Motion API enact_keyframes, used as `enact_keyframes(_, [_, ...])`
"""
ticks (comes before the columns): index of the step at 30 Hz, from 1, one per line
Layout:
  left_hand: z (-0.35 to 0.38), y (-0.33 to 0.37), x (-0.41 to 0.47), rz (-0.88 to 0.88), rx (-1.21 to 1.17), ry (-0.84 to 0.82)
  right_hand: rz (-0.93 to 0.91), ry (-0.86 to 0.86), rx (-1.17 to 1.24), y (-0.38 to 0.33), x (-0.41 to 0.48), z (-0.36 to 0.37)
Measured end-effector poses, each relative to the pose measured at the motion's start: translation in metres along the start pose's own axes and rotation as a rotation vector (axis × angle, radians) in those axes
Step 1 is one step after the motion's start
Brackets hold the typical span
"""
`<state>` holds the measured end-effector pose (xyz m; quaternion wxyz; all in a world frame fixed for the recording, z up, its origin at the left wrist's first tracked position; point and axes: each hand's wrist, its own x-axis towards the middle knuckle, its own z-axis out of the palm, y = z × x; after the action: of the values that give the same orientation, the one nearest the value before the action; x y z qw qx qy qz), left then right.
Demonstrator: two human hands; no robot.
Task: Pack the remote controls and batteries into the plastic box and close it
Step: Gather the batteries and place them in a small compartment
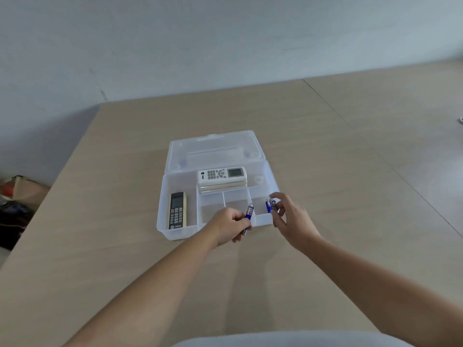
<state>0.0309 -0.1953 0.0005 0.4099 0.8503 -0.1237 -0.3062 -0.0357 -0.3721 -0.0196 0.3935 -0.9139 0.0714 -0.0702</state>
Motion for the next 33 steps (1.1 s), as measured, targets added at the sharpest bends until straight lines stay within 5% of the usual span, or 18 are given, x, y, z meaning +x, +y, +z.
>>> enact_keyframes(11, [-0.034, 0.030, 0.040, 0.061, 0.053, 0.062, 0.159, -0.107, -0.031, -0.004, 0.075, 0.003])
enact_keyframes(27, [-0.031, 0.003, 0.083, 0.075, 0.143, 0.066, 0.074, -0.571, -0.749, 0.014, 0.122, 0.039])
enact_keyframes(30, [-0.029, 0.014, 0.083, 0.099, 0.149, 0.073, 0.051, -0.543, -0.684, 0.012, 0.120, 0.028])
enact_keyframes(33, [-0.025, 0.031, 0.084, 0.128, 0.193, 0.088, 0.041, -0.293, -0.444, 0.014, 0.112, 0.011])
